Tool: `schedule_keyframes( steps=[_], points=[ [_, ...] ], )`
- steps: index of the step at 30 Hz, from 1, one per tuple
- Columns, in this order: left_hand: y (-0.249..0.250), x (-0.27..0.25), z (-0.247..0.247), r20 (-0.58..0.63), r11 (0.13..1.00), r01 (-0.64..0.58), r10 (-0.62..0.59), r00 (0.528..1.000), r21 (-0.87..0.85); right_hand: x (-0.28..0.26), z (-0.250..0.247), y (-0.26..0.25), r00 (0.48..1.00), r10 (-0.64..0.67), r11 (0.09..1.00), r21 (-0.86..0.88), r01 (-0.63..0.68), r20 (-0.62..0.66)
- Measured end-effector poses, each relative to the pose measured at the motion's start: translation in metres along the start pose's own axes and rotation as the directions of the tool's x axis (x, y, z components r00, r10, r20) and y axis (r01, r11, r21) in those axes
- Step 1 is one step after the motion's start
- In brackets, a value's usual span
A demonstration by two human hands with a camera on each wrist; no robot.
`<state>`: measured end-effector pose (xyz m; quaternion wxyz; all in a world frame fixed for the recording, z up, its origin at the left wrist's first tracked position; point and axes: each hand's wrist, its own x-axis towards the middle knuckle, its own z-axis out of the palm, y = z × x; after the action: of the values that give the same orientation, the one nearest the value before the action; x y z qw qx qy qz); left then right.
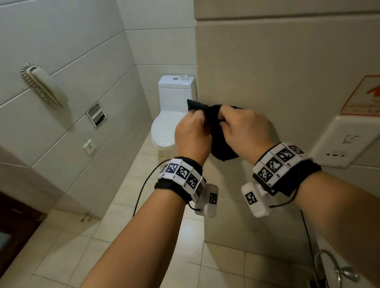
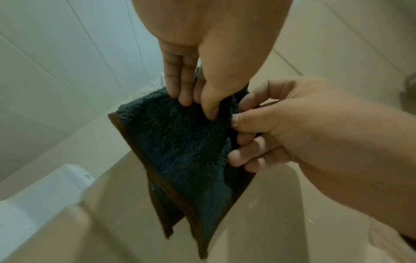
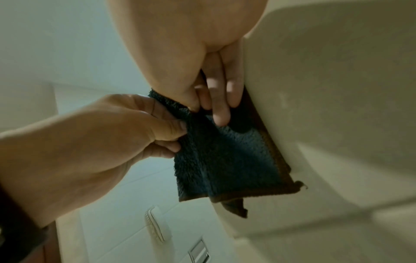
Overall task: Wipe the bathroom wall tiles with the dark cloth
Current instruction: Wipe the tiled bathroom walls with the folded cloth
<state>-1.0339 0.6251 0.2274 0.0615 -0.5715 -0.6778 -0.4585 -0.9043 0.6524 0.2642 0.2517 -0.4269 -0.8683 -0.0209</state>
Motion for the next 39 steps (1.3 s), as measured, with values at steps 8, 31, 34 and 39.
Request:
schedule_keyframes(
  steps=[8, 31, 34, 39],
  points=[
    [0.055, 0.045, -0.033, -0.11, 0.993, -0.059, 0.07, 0.991, 0.098, 0.021, -0.073, -0.002, 0.995, 0.004, 0.997, 0.072, 0.003, -0.099],
    [0.173, 0.059, 0.005, -0.024, 0.962, -0.26, 0.263, 0.965, 0.081, -0.004, -0.148, 0.094, 0.959, 0.078, 0.995, 0.081, -0.058, -0.272],
    [0.168, 0.038, 0.023, 0.007, 0.967, -0.247, 0.247, 0.969, 0.066, -0.02, -0.131, 0.103, 0.976, 0.056, 0.998, -0.002, -0.058, -0.212],
    [0.139, 0.0, 0.052, 0.091, 0.984, -0.147, 0.138, 0.986, 0.096, -0.043, -0.085, 0.107, 0.995, 0.038, 0.998, -0.05, -0.042, -0.09]
  ],
)
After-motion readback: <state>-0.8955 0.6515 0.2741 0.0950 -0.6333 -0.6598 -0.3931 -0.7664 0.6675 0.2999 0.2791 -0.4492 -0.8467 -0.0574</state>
